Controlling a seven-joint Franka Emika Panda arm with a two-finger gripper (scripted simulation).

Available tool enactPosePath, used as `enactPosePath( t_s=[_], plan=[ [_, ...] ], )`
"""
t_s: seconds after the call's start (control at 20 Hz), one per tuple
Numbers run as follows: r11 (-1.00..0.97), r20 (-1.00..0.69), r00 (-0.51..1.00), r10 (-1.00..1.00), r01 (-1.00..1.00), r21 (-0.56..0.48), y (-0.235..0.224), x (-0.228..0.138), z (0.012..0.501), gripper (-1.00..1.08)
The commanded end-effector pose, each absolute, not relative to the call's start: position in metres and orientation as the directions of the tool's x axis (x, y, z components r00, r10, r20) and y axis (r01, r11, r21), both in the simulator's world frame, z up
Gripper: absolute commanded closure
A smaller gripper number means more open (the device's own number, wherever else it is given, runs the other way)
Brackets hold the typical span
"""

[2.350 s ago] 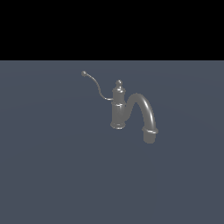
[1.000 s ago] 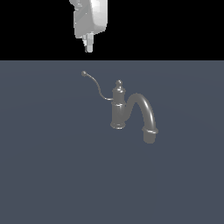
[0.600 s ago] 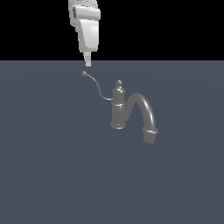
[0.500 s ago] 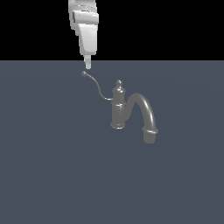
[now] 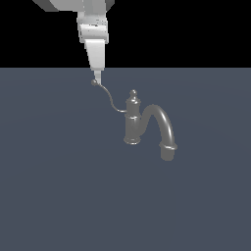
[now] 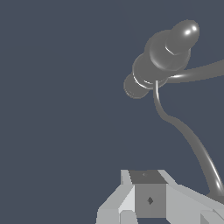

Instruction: Turn on the faucet by rotating a designated handle.

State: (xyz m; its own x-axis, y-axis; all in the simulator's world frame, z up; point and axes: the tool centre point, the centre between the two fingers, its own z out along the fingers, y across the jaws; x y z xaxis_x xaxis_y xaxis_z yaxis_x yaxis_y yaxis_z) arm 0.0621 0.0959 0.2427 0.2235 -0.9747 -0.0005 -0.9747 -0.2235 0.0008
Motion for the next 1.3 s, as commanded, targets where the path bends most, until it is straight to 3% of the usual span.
enactPosePath(
  t_s=[0.0, 1.25],
  plan=[
    [-0.219, 0.000, 0.219, -0.976, -0.976, 0.000, 0.096, 0.063, 0.242, 1.08],
    [-0.220, 0.000, 0.220, -0.976, -0.976, 0.000, 0.080, -0.001, 0.242, 1.08]
  ],
)
